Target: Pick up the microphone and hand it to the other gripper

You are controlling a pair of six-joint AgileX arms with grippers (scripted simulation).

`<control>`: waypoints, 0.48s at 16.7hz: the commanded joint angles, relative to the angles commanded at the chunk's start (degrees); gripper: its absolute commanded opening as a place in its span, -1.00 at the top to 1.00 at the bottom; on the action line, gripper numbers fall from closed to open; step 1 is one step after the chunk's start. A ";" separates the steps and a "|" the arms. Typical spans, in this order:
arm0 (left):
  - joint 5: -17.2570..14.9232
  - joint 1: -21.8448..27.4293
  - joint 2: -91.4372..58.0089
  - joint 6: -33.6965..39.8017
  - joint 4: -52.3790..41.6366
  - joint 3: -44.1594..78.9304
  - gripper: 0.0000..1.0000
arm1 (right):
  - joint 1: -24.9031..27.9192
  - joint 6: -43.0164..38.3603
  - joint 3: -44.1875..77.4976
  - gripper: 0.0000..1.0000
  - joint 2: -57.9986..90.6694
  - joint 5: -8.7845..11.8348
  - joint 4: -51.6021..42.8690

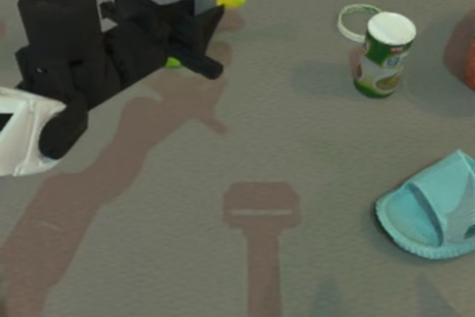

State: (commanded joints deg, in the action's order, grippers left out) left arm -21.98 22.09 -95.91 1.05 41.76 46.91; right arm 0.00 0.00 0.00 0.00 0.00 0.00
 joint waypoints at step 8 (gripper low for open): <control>-2.07 -0.05 2.78 -2.06 5.59 -1.57 1.00 | 0.00 0.00 0.00 -1.00 0.00 0.00 0.00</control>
State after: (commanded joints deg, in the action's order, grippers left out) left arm -24.05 22.04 -93.13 -1.01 47.35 45.34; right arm 0.00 0.00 0.00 0.00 0.00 0.00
